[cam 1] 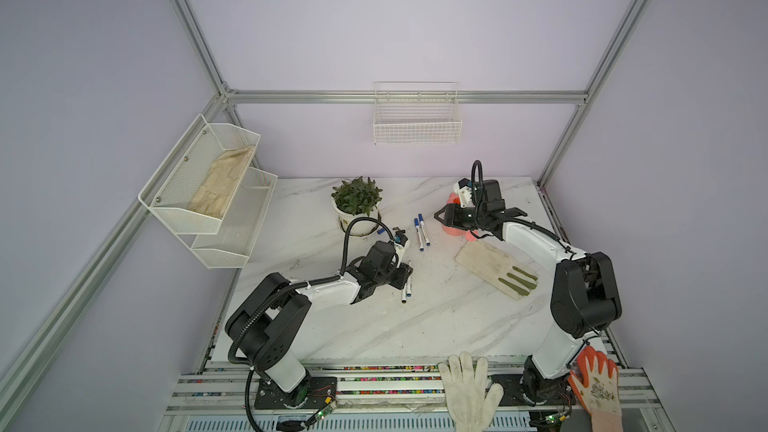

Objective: Insert the pens into the pen caps
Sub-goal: 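Set the capped marker down with the left gripper and move over uncapped markers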

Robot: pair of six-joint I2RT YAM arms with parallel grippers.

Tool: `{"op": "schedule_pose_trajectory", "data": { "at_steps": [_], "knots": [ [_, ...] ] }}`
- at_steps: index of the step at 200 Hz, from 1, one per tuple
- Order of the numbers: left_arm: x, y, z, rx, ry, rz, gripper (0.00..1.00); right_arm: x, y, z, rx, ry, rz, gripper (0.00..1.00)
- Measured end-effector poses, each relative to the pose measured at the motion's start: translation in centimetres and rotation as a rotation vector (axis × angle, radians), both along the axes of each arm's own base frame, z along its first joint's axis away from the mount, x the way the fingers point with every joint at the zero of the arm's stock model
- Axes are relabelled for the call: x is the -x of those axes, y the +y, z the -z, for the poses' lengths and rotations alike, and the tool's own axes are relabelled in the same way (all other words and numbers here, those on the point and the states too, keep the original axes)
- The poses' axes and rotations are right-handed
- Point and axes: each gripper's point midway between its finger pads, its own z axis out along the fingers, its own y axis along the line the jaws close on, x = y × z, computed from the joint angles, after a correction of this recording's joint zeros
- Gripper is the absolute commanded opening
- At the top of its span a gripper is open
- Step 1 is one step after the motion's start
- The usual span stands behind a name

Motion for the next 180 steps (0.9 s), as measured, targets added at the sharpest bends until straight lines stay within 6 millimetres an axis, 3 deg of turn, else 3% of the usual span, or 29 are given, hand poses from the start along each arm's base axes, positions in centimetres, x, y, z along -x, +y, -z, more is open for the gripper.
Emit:
{"op": "schedule_pose_trajectory", "data": {
  "at_steps": [88, 125, 180],
  "knots": [
    [1.5, 0.4, 2.5, -0.117, 0.036, 0.003, 0.35, 0.0, 0.0, 0.0, 0.002, -0.002, -0.002, 0.48],
    [2.1, 1.2, 4.2, -0.181, 0.071, -0.010, 0.34, 0.0, 0.0, 0.0, 0.002, -0.002, -0.001, 0.47],
    [2.4, 2.5, 5.0, -0.242, 0.091, -0.047, 0.30, 0.0, 0.0, 0.0, 0.002, -0.002, -0.001, 0.47]
  ]
}}
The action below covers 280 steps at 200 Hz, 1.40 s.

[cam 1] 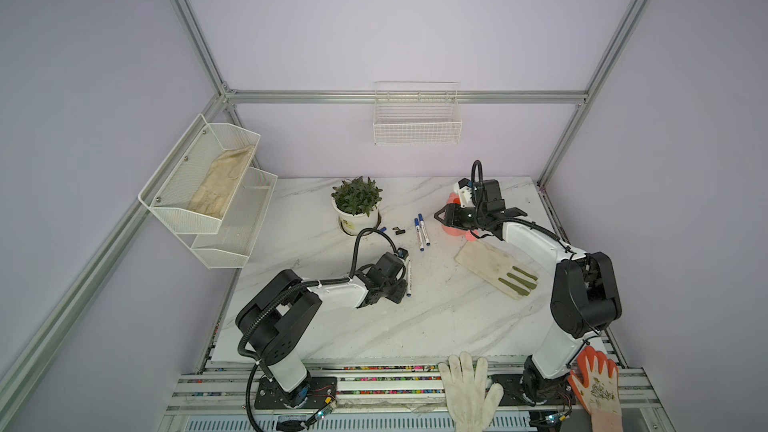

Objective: Insert the pens into the pen caps
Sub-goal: 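Set the capped marker down with the left gripper and move over uncapped markers, then grasp an uncapped white marker with the left gripper and raise it tip-up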

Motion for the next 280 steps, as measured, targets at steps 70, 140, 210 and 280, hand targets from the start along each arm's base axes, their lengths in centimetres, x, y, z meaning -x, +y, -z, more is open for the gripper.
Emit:
{"op": "schedule_pose_trajectory", "data": {
  "at_steps": [70, 140, 210, 280],
  "knots": [
    [0.2, 1.2, 0.2, -0.024, 0.023, -0.074, 0.05, -0.1, -0.1, 0.0, 0.005, -0.002, 0.006, 0.47],
    [-0.4, 1.6, -0.1, -0.007, 0.022, -0.103, 0.00, -0.2, -0.4, 0.3, 0.033, -0.011, 0.008, 0.47],
    [-7.0, 2.4, -8.7, 0.270, -0.207, -0.238, 0.00, 3.1, 5.0, -0.8, -0.025, -0.034, -0.184, 0.46],
    [-8.6, -0.3, -13.0, 0.435, -0.292, -0.188, 0.00, 4.8, 9.7, -2.2, -0.093, -0.069, -0.304, 0.45]
  ]
}}
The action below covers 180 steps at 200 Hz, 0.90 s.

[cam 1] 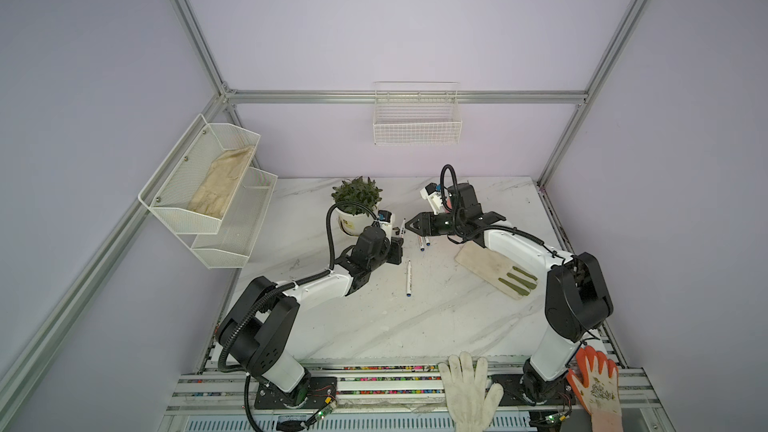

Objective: Insert the pens into the pen caps
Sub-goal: 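Grasp an uncapped white marker with the left gripper and raise it tip-up, then move the right gripper toward the black cap beside the plant pot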

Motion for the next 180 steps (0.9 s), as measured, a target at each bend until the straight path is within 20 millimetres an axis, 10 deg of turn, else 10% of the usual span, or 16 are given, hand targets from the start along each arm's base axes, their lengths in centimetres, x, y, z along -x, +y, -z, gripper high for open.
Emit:
{"op": "schedule_pose_trajectory", "data": {
  "at_steps": [99, 156, 180],
  "knots": [
    [0.2, -1.5, -1.8, 0.065, -0.051, 0.039, 0.00, -1.0, 0.8, 0.6, -0.026, 0.022, -0.001, 0.37],
    [0.0, -1.8, -2.6, 0.090, -0.076, 0.031, 0.00, -0.9, 1.2, 0.0, -0.058, 0.018, -0.019, 0.14],
    [-0.1, -1.8, -2.6, 0.092, -0.079, 0.030, 0.32, -0.9, 1.3, -0.2, -0.065, 0.016, -0.026, 0.11]
  ]
}}
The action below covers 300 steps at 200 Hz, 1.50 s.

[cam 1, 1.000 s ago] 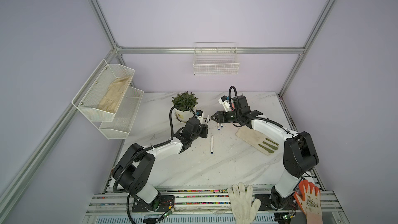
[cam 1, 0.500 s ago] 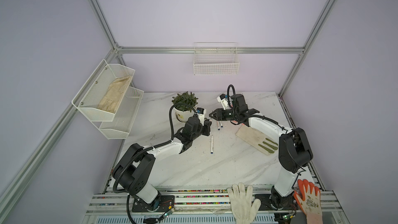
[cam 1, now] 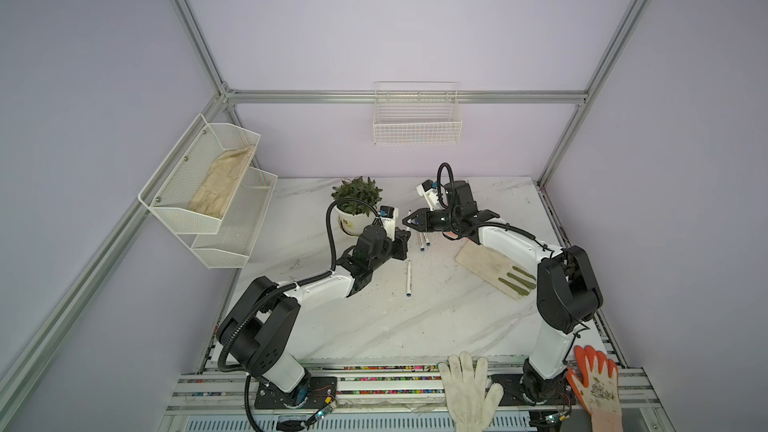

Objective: Insert the pens into the pen caps
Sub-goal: 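Move the right gripper toward the black cap beside the plant pot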

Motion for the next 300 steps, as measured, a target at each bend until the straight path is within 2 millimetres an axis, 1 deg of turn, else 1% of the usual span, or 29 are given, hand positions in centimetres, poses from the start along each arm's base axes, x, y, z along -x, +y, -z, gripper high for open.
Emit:
{"op": "schedule_pose_trajectory", "data": {
  "at_steps": [3, 9, 26, 50, 87, 116, 131, 141, 171, 184, 193, 201, 202, 203, 205, 206, 208, 218, 230, 238, 247, 260, 264, 281, 289, 300],
  "knots": [
    [0.0, 0.0, 0.0, 0.006, 0.003, -0.001, 0.36, 0.0, 0.0, 0.0, 0.000, 0.000, 0.000, 0.11],
    [0.0, -0.1, -0.1, 0.009, 0.002, 0.000, 0.39, 0.0, 0.0, 0.0, -0.001, 0.001, -0.002, 0.10],
    [0.0, 0.0, -0.1, 0.012, 0.002, -0.001, 0.41, 0.1, 0.0, 0.0, -0.004, 0.004, -0.006, 0.09],
    [-0.2, -0.1, 0.2, 0.016, 0.009, 0.000, 0.38, 0.1, 0.0, 0.0, -0.005, 0.006, -0.009, 0.09],
    [-0.6, -0.4, 1.7, 0.002, 0.036, 0.015, 0.31, 0.0, -0.2, 0.0, -0.006, 0.007, -0.006, 0.09],
    [-1.3, -1.2, 1.1, 0.012, 0.021, 0.031, 0.27, 0.0, -0.2, 0.0, -0.006, 0.007, -0.006, 0.09],
    [-1.5, -1.5, 0.4, 0.024, 0.006, 0.040, 0.23, 0.0, -0.3, 0.0, -0.006, 0.008, -0.005, 0.09],
    [-1.6, -1.6, 0.1, 0.030, 0.000, 0.044, 0.18, 0.0, -0.3, 0.0, -0.007, 0.008, -0.006, 0.09],
    [-1.8, -1.7, 0.2, 0.037, 0.006, 0.051, 0.00, -0.1, -0.4, -0.1, -0.008, 0.009, -0.005, 0.09],
    [-1.8, -1.7, 0.2, 0.044, 0.009, 0.052, 0.00, -0.1, -0.4, -0.1, -0.009, 0.008, -0.005, 0.09],
    [-1.8, -1.7, 0.2, 0.049, 0.013, 0.050, 0.00, -0.1, -0.4, -0.1, -0.009, 0.009, -0.005, 0.12],
    [-1.8, -1.7, 0.2, 0.053, 0.016, 0.047, 0.00, -0.1, -0.4, -0.1, -0.009, 0.009, -0.005, 0.22],
    [-1.8, -1.7, 0.2, 0.054, 0.017, 0.046, 0.00, -0.1, -0.4, -0.1, -0.009, 0.008, -0.005, 0.26],
    [-1.8, -1.7, 0.2, 0.055, 0.017, 0.046, 0.00, -0.1, -0.4, -0.1, -0.009, 0.009, -0.005, 0.26],
    [-1.8, -1.6, 0.2, 0.055, 0.018, 0.045, 0.00, -0.1, -0.4, -0.1, -0.009, 0.009, -0.005, 0.30],
    [-1.8, -1.6, 0.2, 0.056, 0.018, 0.043, 0.00, -0.1, -0.4, -0.1, -0.009, 0.010, -0.004, 0.30],
    [-1.8, -1.6, 0.2, 0.057, 0.019, 0.042, 0.00, -0.1, -0.4, -0.1, -0.009, 0.009, -0.005, 0.34],
    [-2.0, -1.4, 0.2, 0.064, 0.022, 0.025, 0.00, -0.1, -0.4, 0.0, -0.009, 0.014, -0.001, 0.42],
    [-2.4, -0.9, 0.2, 0.069, 0.026, -0.014, 0.00, -0.2, -0.5, 0.0, -0.006, 0.013, 0.008, 0.47],
    [-2.6, -0.3, 0.3, 0.072, 0.031, -0.051, 0.00, -0.4, -0.6, 0.1, -0.001, 0.014, 0.018, 0.49],
    [-2.8, 0.8, 0.5, 0.068, 0.039, -0.104, 0.00, -0.6, -0.7, 0.1, 0.006, 0.015, 0.036, 0.50],
    [-2.8, 2.9, 0.8, 0.060, 0.055, -0.197, 0.00, -1.2, -0.9, -0.1, 0.019, 0.018, 0.066, 0.50],
    [-2.8, 3.7, 0.9, 0.053, 0.061, -0.232, 0.00, -1.5, -1.0, -0.1, 0.026, 0.018, 0.079, 0.50],
    [-2.4, 6.3, 1.2, 0.032, 0.071, -0.340, 0.00, -3.0, -0.9, 0.0, 0.051, 0.011, 0.121, 0.50],
    [-2.2, 7.5, 1.3, 0.025, 0.074, -0.386, 0.00, -3.8, -0.6, 0.4, 0.067, 0.011, 0.136, 0.50],
    [-1.8, 8.7, 1.5, 0.016, 0.078, -0.434, 0.00, -5.0, -0.3, 1.6, 0.097, 0.024, 0.159, 0.50]
  ]
}}
